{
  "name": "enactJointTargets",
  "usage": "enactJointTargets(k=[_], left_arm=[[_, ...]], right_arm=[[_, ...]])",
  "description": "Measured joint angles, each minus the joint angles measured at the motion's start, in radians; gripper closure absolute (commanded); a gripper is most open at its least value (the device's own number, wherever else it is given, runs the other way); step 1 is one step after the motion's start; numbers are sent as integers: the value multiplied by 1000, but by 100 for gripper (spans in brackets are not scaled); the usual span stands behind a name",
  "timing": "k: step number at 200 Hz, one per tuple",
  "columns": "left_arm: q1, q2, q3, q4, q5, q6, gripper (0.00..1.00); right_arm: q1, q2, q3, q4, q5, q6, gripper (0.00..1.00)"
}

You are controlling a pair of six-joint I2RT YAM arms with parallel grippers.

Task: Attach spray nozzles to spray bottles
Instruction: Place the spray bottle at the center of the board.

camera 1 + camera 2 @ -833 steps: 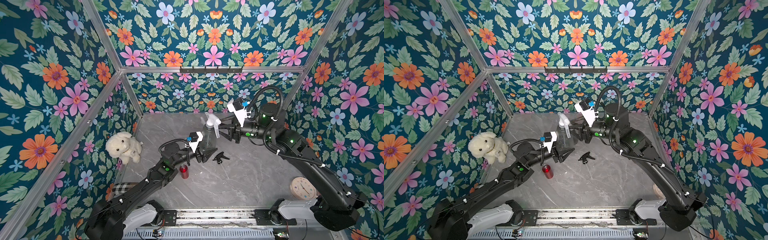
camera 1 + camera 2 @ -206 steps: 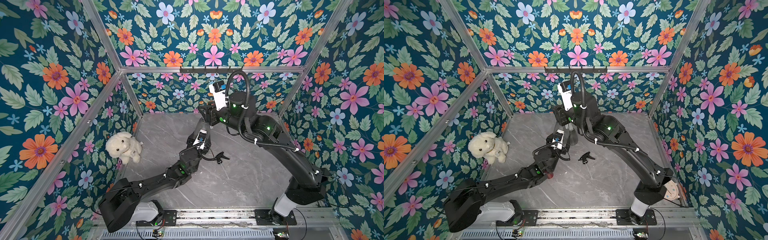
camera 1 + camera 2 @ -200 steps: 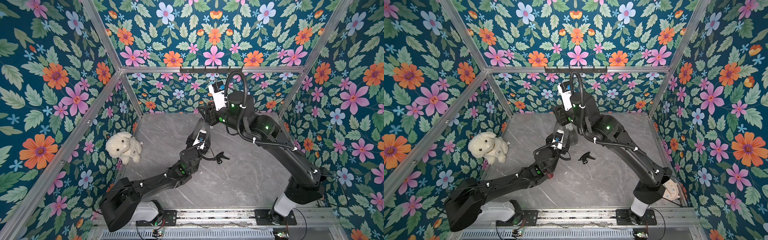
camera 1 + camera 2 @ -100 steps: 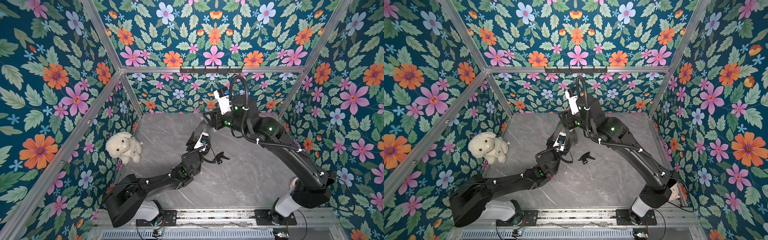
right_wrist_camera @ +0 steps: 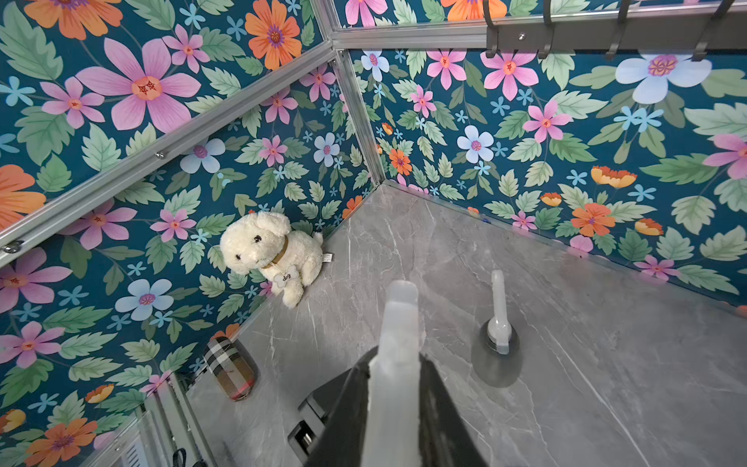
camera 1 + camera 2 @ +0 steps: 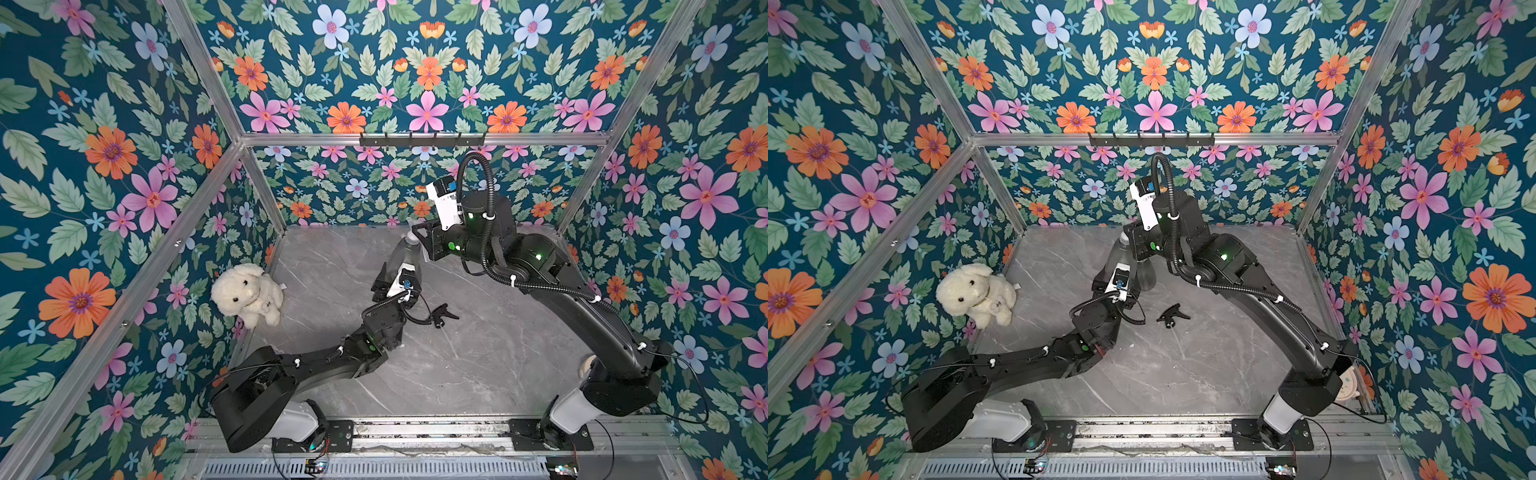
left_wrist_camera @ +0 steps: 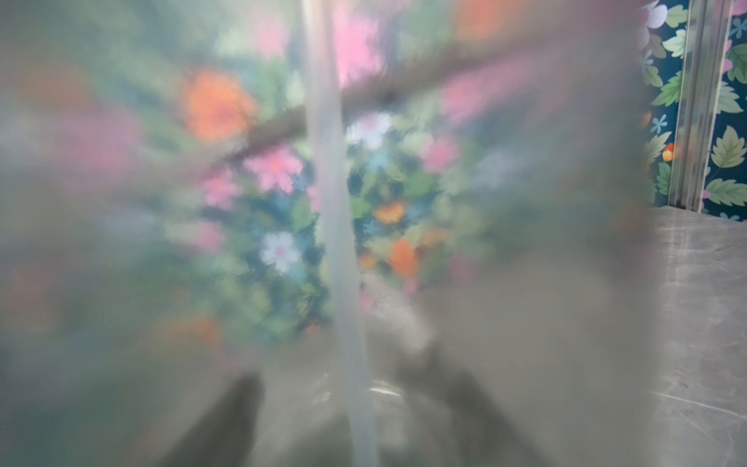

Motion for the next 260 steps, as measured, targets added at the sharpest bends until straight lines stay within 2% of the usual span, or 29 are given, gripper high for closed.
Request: enactJointTargets(k=[12,17,33,38,49,80,177,207,236,260], left_arm=[[0,0,0,-5,-13,6,60],[-1,0,0,-8,-16,6,51],[-3,0,0,-16,-15,5,33],[-3,1,2,-16,-14,5,24],[-3,2,5,-15,-9,6,16],[-4,2,8,-15,16,-3,1],[-18,-46,-2,-40,136,-25,0],[-19,-53,2,-54,137,-36,0],[-23,-67,21,-98,209,-77,0],[-15,-117,10,-116,211,-117,0]], right_arm=[[0,-3,-9,6,9,10,100],[0,-6,-16,11,12,10,100],[-1,-18,-37,24,18,14,100],[-1,-23,-46,31,18,16,100],[-2,-34,-60,44,21,16,100],[-9,-58,-85,51,23,-18,100],[-96,-233,-256,107,21,2,100],[-133,-277,-303,93,110,-34,100],[-139,-288,-342,90,135,-55,100],[-159,-283,-381,106,179,-76,100]])
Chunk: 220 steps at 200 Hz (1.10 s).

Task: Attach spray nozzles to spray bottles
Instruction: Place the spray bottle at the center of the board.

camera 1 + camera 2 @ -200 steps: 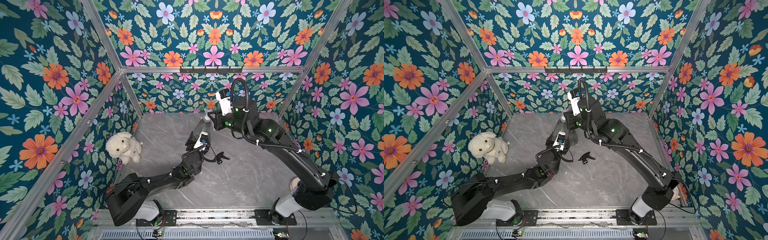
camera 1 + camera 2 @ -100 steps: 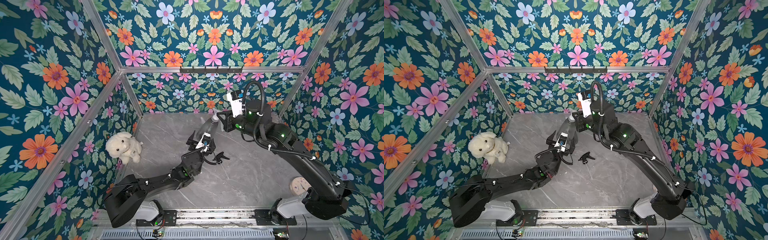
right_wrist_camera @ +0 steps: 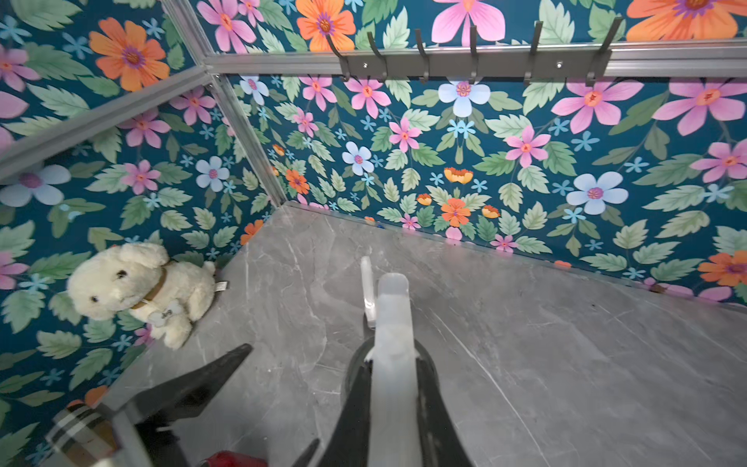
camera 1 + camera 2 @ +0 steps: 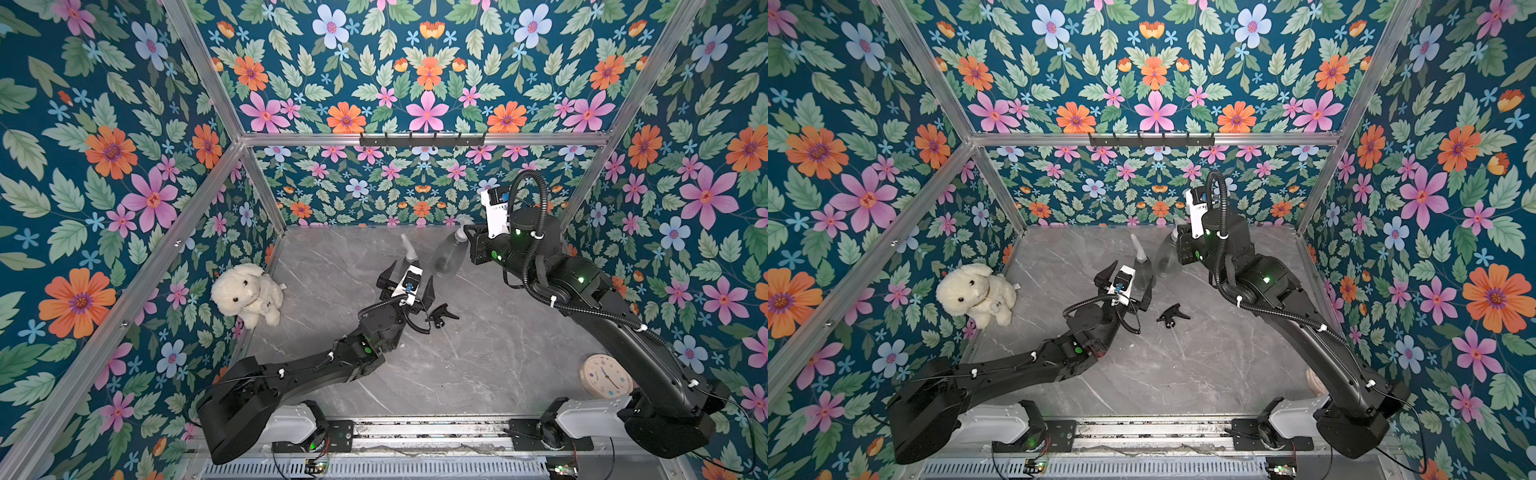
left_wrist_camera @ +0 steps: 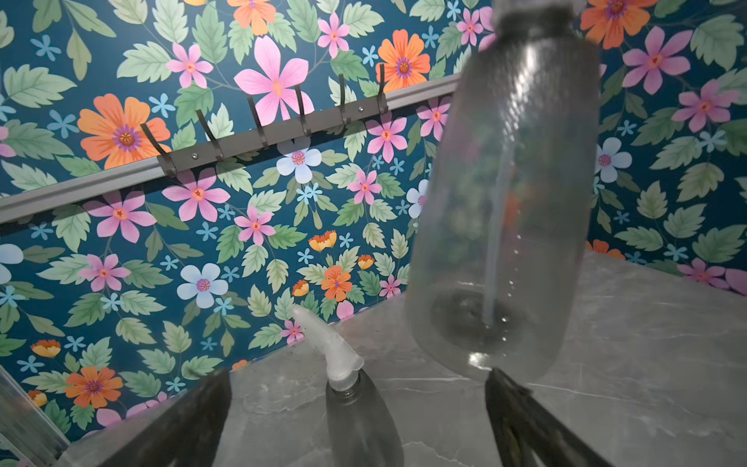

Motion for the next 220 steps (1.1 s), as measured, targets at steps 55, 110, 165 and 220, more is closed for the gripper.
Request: enactJointTargets(k=[55,110,165,220], left_arm=[[34,-159,34,-114,3,-137,0],[37,-292,-14,-204,-84,-194,0],[39,-332,-38,-245,-153,-200,0],[45,-327,-38,-247,-164,-200,0]], right_arm=[[-101,152,-160,169,23,-32,100],[-125,390,-241,411,54,-71,100],[-126,434,-252,470,68,-52,95],[-138,448,-248,454,65,-18,64]])
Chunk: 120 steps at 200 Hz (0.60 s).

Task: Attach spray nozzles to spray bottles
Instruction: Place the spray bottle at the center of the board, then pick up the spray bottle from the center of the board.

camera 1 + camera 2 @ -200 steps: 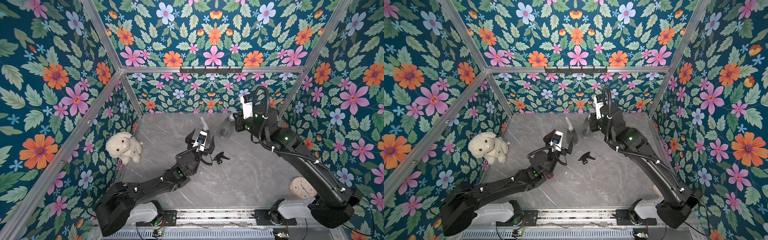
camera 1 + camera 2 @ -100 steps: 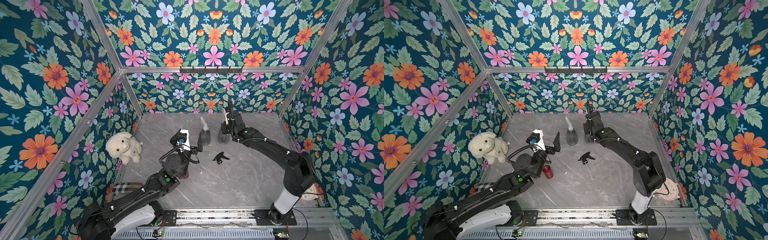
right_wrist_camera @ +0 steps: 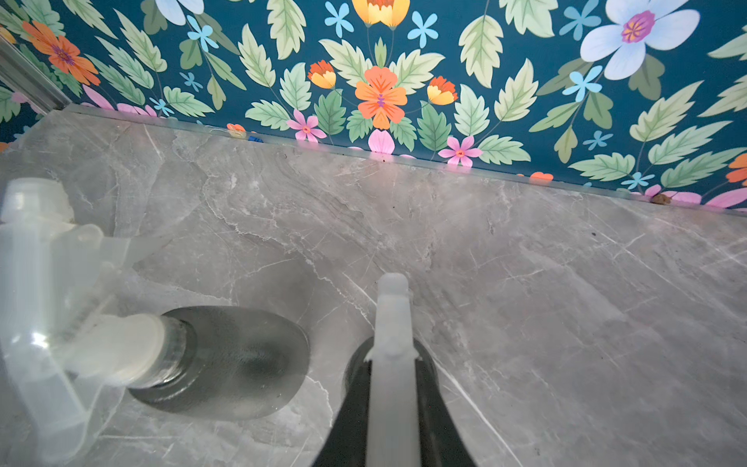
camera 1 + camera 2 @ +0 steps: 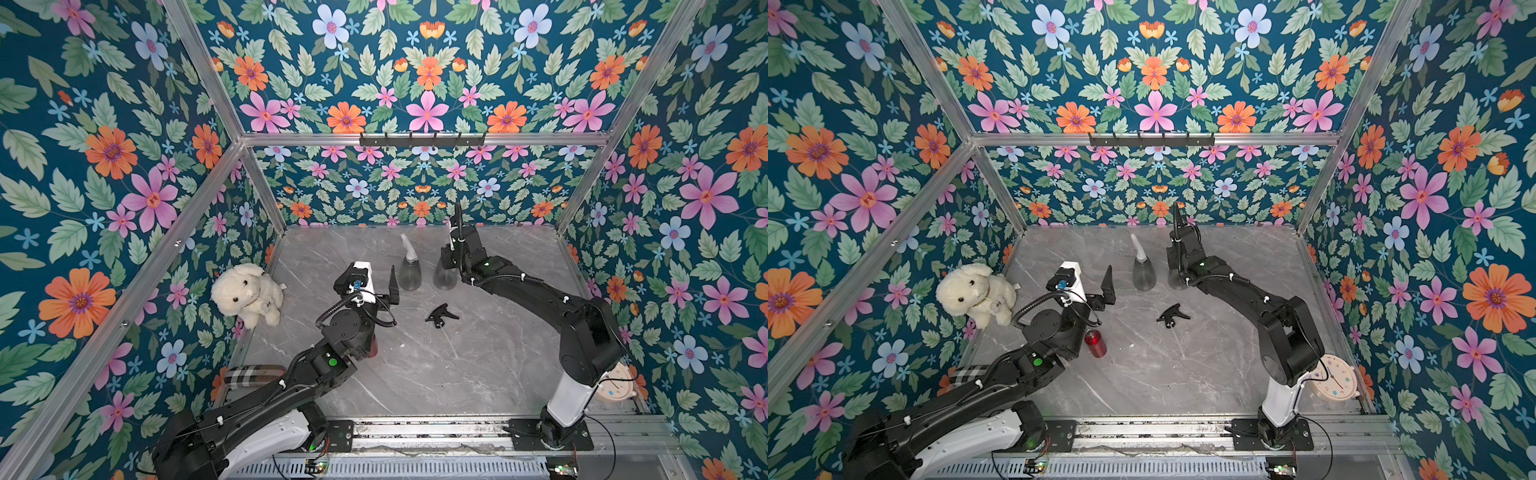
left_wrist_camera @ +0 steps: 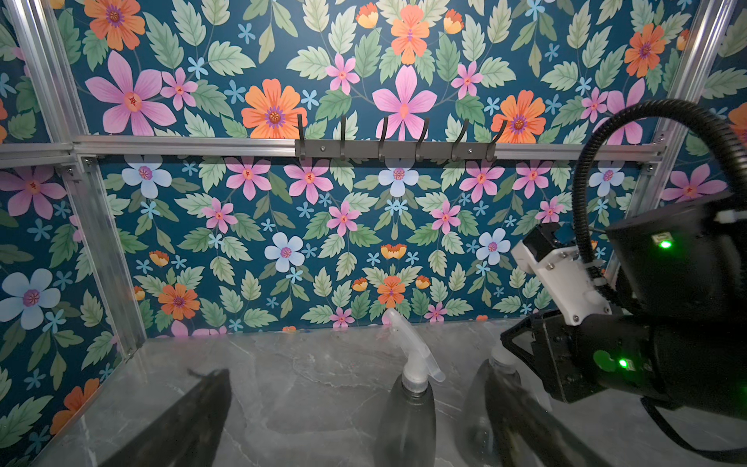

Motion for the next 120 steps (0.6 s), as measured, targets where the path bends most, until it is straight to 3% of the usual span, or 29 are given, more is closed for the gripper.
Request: enactJointTargets(k=[41,88,120], left_arm=[[2,-8,1,0,-13,3,0],[2,-8,28,-36,-48,3,0],[4,-27,57,-88,-137,-5,0]], right_arm=[[0,-47,2,-17,-1,5,47],[9,-241,-55,-13,-28,50,41],[120,-357,-127,-22,-136,79,39]])
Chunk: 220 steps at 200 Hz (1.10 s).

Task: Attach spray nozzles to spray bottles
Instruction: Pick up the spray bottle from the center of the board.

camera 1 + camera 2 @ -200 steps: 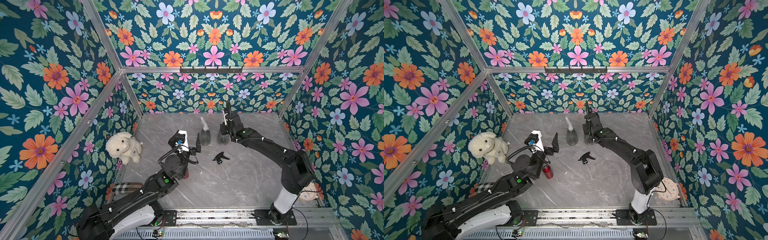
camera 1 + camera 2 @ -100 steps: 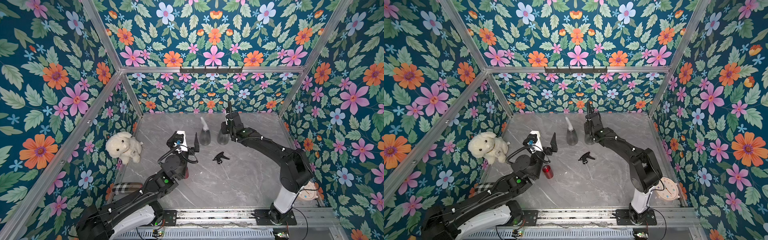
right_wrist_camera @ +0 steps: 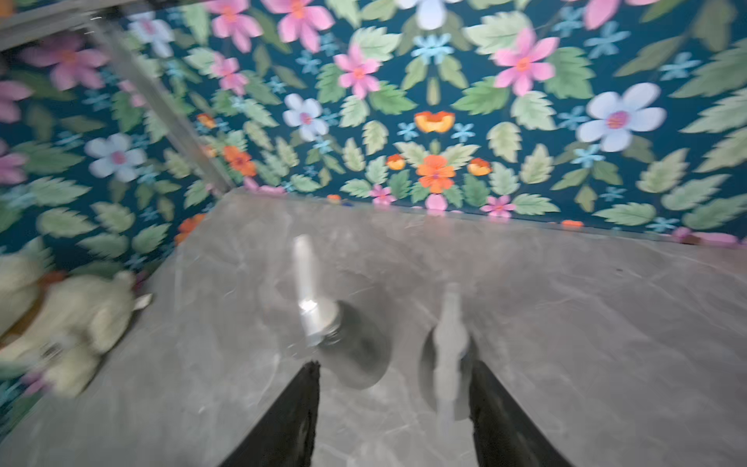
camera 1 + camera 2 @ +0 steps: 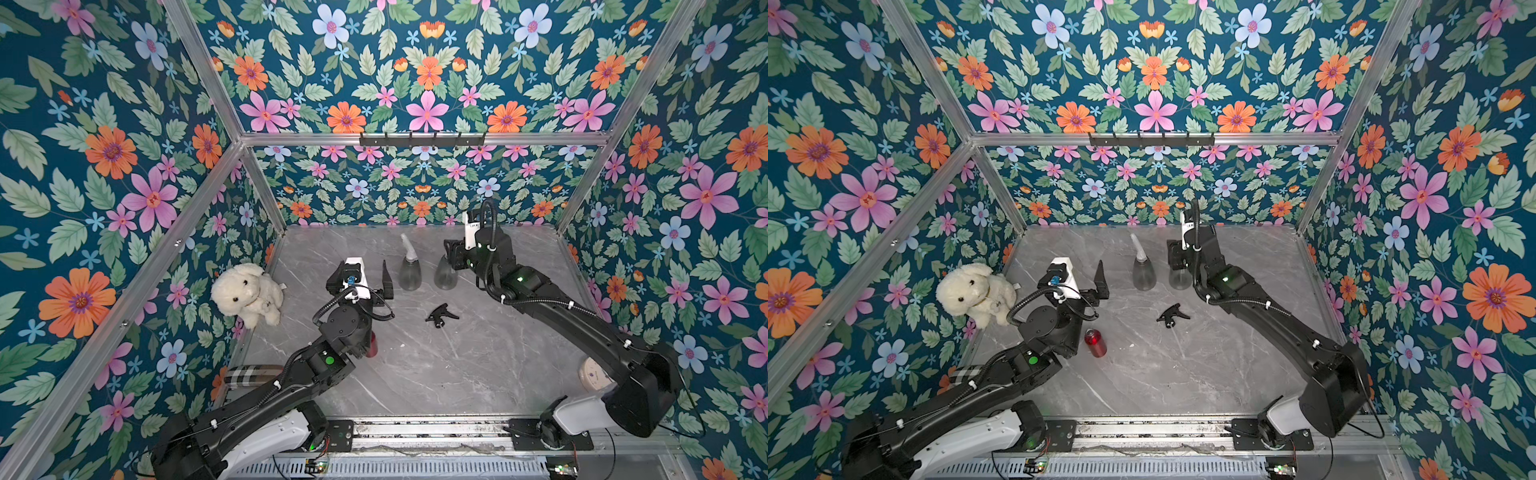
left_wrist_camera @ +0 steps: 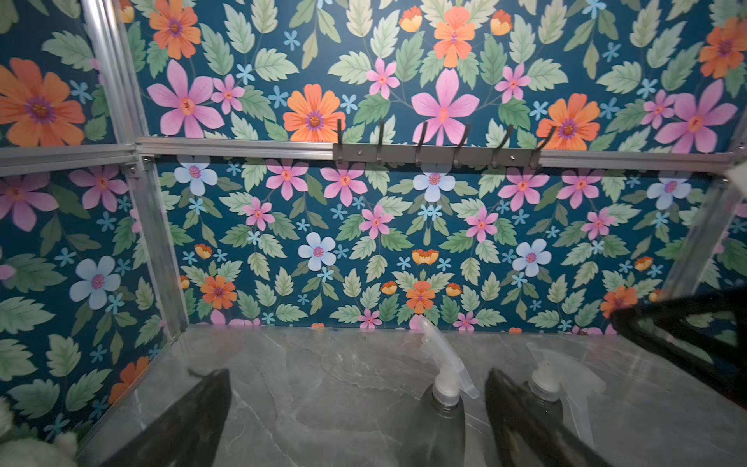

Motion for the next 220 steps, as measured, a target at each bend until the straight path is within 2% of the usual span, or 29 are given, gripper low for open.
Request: enactJointTargets(k=[22,51,104,114,133,166,197,220], left_arm=[[0,-41,24,-51,-58,-26,0],[0,-116,51,-125,-118,-58,0],[0,-226,29,-204,-153,-102,0],[0,-226,26,-212,-152,-106,0],[0,-222,25,-226,-149,-119,0],[0,-225,24,-257,-146,-126,0],[0,-240,6,-259,-146,-127,0],[0,-240,3,-261,-146,-127,0]], right_arm=[[113,-8,-36,-1,-103,14,34],[262,61,-47,2,-235,18,31],[390,265,-3,64,-352,21,18],[393,301,3,73,-351,21,14],[396,368,27,79,-334,20,14],[426,448,62,95,-278,-5,19],[431,501,64,114,-215,-17,19],[444,539,67,136,-211,-29,20]])
